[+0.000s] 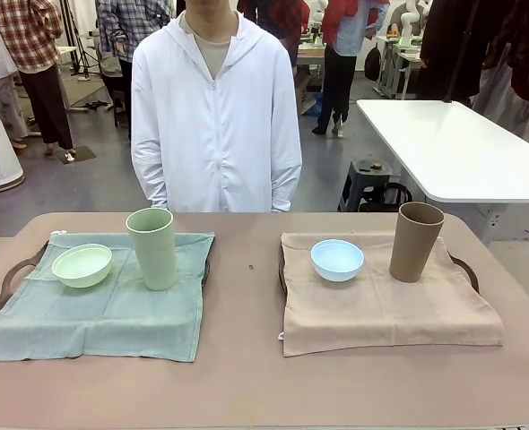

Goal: Set up a tray with a mat and arrange the tableware.
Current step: Place the Picnic Bowl and Reusable plastic cup back onto the Handle tray in front of the human's position.

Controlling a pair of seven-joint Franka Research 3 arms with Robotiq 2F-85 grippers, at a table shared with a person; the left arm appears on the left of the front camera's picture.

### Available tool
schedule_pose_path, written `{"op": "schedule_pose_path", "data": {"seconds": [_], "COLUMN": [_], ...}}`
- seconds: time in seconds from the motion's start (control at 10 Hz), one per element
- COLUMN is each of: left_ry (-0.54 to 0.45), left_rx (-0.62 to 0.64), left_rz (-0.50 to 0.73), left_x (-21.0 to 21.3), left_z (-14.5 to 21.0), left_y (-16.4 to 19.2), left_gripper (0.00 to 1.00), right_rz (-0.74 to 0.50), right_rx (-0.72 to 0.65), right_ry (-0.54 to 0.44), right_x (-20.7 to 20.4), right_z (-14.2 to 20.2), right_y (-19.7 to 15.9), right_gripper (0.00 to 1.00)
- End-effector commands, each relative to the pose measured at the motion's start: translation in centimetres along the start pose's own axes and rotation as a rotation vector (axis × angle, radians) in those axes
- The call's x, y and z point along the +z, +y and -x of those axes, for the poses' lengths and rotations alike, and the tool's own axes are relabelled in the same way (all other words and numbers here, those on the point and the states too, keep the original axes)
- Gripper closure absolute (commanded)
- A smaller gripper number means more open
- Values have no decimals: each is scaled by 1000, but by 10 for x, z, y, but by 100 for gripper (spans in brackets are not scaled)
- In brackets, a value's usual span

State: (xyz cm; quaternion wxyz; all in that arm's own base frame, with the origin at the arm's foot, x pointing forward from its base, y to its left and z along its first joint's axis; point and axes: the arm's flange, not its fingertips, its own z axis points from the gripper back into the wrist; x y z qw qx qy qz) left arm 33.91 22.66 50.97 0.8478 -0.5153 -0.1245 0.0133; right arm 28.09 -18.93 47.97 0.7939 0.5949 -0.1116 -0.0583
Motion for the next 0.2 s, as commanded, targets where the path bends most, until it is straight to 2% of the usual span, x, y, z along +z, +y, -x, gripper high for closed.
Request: {"op": "schedule_pose_path", "data": {"seconds": [0.0, 0.1], "left_ry": [2, 2], "left_rx": [-9, -9], "left_rz": [2, 2], "left_x": [3, 3], "left_z": [0, 0], "left_y": [0, 0], "left_gripper": [17, 17], "right_rz": [-21, -21], "right_rx": [19, 19], "right_ry": [-7, -7], "right_x": [0, 0], "right_z": [0, 0], "right_y": [1, 1], "right_gripper": [0, 0]}}
